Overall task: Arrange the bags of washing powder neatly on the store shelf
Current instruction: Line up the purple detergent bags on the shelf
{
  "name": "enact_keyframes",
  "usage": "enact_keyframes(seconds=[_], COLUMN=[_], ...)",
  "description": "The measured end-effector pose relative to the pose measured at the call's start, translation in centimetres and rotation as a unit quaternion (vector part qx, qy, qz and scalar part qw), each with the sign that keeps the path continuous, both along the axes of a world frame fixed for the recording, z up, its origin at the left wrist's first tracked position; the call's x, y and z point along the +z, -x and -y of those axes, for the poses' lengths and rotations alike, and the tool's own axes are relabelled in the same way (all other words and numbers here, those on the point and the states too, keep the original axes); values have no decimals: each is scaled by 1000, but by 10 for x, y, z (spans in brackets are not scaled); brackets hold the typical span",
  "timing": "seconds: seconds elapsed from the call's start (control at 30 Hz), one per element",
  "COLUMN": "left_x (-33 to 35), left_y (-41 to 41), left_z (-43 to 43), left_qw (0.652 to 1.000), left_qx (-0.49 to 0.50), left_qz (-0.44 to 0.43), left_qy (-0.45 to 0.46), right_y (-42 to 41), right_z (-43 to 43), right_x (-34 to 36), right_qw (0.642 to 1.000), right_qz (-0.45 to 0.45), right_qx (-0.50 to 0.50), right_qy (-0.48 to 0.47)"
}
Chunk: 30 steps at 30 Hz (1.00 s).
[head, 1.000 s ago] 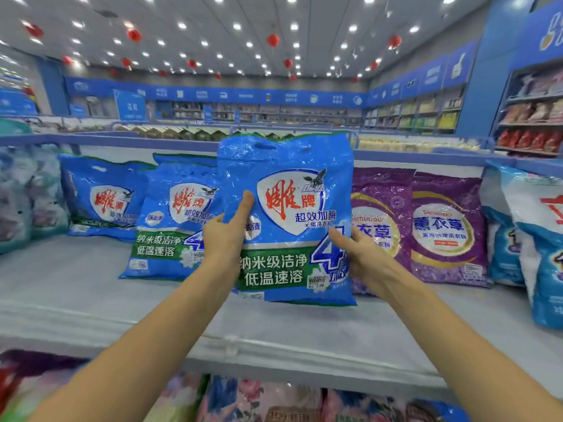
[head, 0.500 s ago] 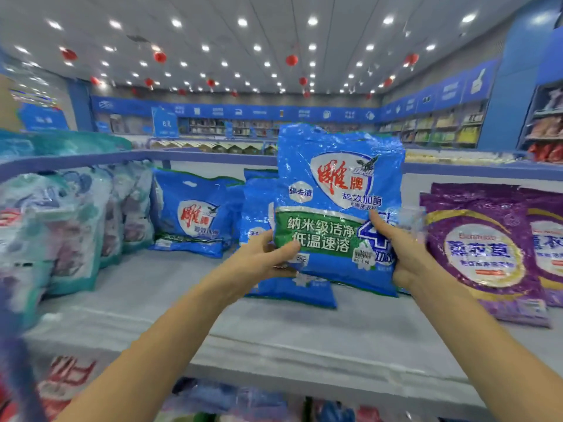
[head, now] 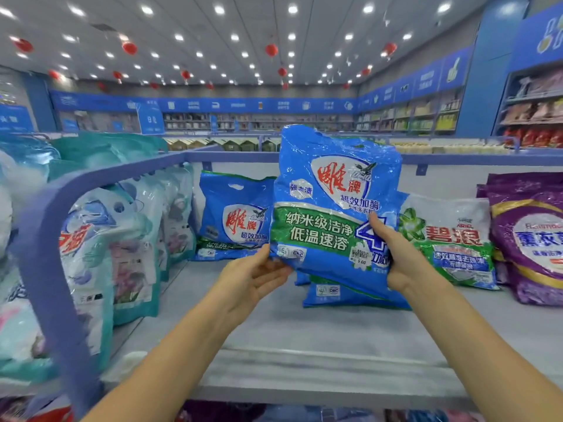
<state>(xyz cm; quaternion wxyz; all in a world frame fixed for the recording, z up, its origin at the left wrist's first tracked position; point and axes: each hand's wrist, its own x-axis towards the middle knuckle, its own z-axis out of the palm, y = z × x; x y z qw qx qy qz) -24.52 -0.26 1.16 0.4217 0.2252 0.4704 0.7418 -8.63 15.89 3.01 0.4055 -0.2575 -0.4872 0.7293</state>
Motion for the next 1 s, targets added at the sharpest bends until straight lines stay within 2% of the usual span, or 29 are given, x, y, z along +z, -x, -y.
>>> enact_keyframes(seconds=[0.17,0.37,0.5,0.6,0.63,0.67,0.73,0.77,0.83,0.93,1.0], left_x=[-2,-10,-12,-12,-13,-15,-19,-17,-8,9,16], left_y=[13,23,24,24,24,26,33,37,37,27,28], left_z=[1,-2,-7,-7,-5,-6,-6,-6,-5,-12,-23], left_qw=[995,988,987,994,997,998,978,967,964,973,973], left_qx=[-37,-95,-95,-70,-58,-37,14,46,80,45,40], left_qz=[88,124,129,87,48,-21,-189,-232,-247,-225,-227], left_qy=[-3,-2,0,9,21,43,89,95,53,-33,-26], right_y=[13,9,8,9,10,10,10,10,11,18,27], right_z=[1,-7,-10,-10,-10,-9,-6,-5,-1,7,14], right_x=[-5,0,0,4,7,9,16,19,24,26,24], right_qw=[1000,997,996,997,996,996,994,993,991,991,992], right_qz=[3,6,19,29,31,35,41,40,40,41,40], right_qx=[-10,-76,-77,-76,-79,-81,-85,-88,-85,-71,-65], right_qy=[10,19,26,5,-11,-28,-61,-74,-98,-106,-102])
